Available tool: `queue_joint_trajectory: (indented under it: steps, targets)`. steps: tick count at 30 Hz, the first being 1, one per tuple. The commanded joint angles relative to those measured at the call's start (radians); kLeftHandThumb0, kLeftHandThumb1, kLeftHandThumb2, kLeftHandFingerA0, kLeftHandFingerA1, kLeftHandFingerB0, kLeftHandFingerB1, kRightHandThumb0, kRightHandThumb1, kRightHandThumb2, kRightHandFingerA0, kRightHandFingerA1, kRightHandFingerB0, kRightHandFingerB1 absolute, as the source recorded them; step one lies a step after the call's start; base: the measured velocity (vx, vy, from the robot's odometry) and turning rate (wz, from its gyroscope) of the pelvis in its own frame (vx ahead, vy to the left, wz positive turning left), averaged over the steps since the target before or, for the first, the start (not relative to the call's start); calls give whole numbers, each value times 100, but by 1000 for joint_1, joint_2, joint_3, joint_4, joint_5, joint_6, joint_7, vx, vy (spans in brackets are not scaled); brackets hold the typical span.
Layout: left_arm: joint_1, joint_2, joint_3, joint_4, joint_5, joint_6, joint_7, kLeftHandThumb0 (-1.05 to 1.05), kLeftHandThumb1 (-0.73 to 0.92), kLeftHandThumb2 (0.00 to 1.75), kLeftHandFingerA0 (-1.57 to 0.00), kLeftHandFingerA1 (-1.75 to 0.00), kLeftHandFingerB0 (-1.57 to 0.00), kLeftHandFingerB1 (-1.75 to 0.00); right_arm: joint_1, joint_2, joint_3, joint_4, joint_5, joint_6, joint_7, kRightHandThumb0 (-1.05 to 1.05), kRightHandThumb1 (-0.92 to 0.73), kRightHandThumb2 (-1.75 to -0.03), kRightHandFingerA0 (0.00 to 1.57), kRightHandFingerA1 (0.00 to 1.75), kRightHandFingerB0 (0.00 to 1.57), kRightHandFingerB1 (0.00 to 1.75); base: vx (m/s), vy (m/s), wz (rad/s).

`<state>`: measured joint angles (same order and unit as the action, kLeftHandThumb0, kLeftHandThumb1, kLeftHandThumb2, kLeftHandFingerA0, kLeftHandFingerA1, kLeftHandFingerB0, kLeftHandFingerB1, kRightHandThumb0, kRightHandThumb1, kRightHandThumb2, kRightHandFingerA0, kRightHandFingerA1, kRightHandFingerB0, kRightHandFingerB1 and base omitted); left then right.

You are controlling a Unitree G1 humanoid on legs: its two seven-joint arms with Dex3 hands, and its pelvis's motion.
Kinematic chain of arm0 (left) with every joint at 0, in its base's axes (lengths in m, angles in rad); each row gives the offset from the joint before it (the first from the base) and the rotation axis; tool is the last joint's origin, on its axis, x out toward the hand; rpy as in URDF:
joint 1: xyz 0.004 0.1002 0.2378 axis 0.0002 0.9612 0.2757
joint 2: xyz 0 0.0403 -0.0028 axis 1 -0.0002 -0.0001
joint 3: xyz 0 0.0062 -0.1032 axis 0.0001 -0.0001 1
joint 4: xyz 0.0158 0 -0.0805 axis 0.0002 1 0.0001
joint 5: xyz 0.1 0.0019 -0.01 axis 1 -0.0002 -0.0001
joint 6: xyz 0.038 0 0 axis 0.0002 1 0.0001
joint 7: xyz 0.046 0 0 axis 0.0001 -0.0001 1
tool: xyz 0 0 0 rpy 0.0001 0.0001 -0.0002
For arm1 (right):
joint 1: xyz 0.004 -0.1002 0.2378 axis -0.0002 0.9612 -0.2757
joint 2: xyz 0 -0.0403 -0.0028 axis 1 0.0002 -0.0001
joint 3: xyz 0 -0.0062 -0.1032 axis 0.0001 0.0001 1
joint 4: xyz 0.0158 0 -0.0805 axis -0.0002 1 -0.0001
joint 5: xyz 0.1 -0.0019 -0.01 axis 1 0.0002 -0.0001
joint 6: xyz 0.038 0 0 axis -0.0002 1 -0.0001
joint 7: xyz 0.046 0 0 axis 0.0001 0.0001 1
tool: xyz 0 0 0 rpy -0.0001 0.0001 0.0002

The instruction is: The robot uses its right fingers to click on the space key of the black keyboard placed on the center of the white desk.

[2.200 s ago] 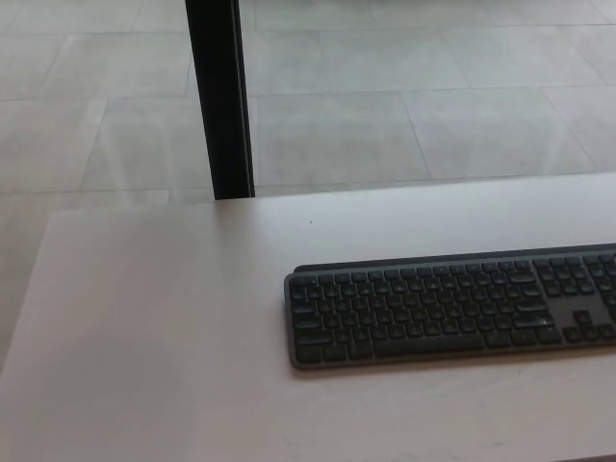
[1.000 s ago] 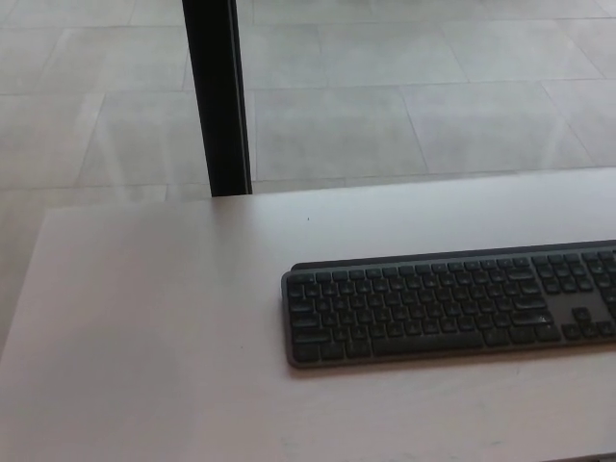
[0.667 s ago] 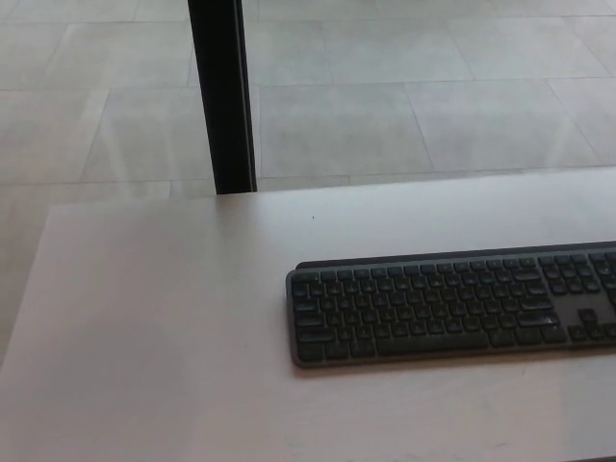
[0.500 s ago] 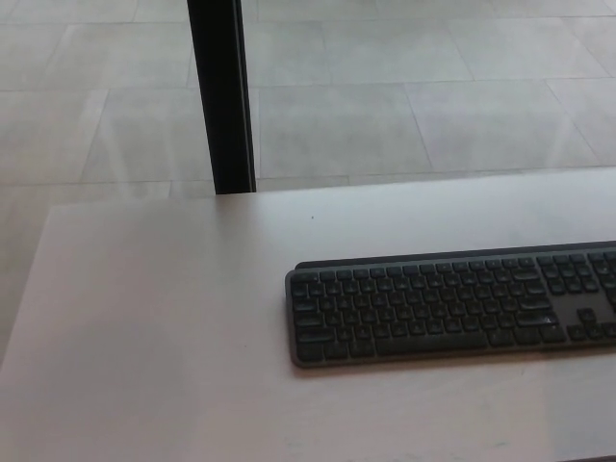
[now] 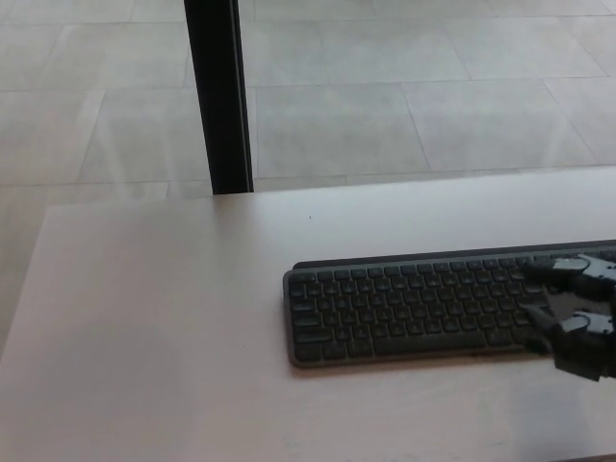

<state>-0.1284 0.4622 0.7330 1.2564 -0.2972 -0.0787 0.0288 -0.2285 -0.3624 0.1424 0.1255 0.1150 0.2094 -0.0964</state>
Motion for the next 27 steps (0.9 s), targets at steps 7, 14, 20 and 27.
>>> queue_joint_trajectory:
  steps: [7, 14, 20, 27]
  targets:
    - [4, 31, -12, 11, -17, 8, 20, -49, 59, 58, -71, -74, -65, -59, 0, -101, 241, 86, -354, -202, 21, -49, -57, -57, 87, 96, 70, 45, 0, 0, 0]
    - [2, 28, -10, 8, -22, 4, 20, -47, 60, 58, -72, -75, -66, -61, -55, -98, 271, 83, -394, -143, 14, -52, -60, -59, 87, 88, 67, 42, 0, 0, 0]
    - [0, 27, -6, 11, -31, 4, 15, -49, 59, 58, -73, -75, -65, -60, -73, -99, 301, 88, -463, -146, 1, -53, -60, -58, 91, 88, 67, 42, 0, 0, 0]
    - [6, 30, -22, 8, -24, 6, 11, -50, 60, 58, -71, -75, -65, -60, -83, -85, 286, 94, -477, -148, 6, -53, -59, -58, 92, 99, 67, 44, 0, 0, 0]
